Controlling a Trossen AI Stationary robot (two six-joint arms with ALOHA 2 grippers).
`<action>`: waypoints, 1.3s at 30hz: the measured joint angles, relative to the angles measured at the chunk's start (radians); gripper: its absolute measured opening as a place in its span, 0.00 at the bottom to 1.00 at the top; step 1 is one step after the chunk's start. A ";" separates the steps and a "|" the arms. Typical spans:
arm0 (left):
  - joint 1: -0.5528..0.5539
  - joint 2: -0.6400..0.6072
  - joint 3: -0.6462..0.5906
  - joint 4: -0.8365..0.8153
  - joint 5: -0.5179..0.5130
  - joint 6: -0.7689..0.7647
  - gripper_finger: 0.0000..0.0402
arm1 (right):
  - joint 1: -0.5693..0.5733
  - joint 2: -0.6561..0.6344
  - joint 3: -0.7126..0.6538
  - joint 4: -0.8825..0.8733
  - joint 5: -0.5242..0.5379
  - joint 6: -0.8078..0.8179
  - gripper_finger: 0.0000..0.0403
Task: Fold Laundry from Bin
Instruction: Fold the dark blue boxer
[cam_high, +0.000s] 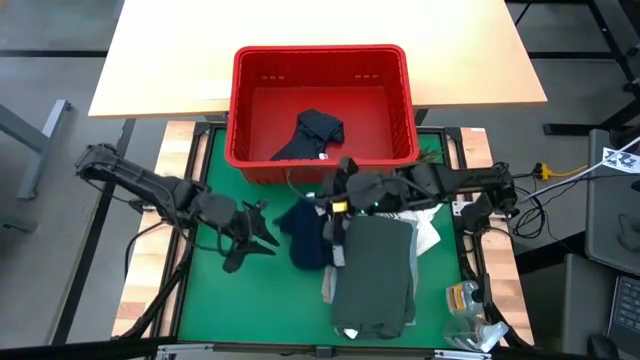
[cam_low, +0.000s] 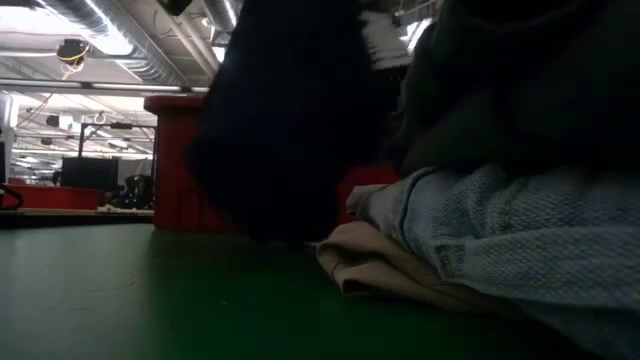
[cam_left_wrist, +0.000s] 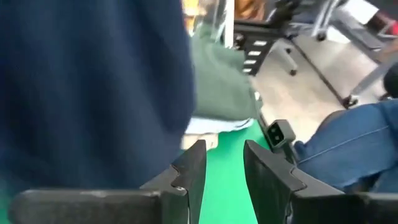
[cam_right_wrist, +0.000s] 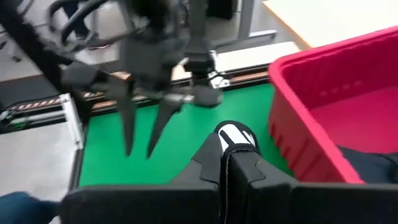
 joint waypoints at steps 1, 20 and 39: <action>-0.012 0.014 0.000 -0.001 -0.017 -0.017 0.25 | -0.011 0.000 0.000 0.000 0.000 0.000 0.01; -0.155 0.307 -0.184 0.173 -0.451 -0.566 0.25 | -0.060 0.000 0.000 -0.002 0.000 -0.001 0.01; -0.145 0.673 -0.213 0.719 -0.504 -0.691 0.25 | -0.060 0.000 0.000 -0.001 0.000 -0.003 0.01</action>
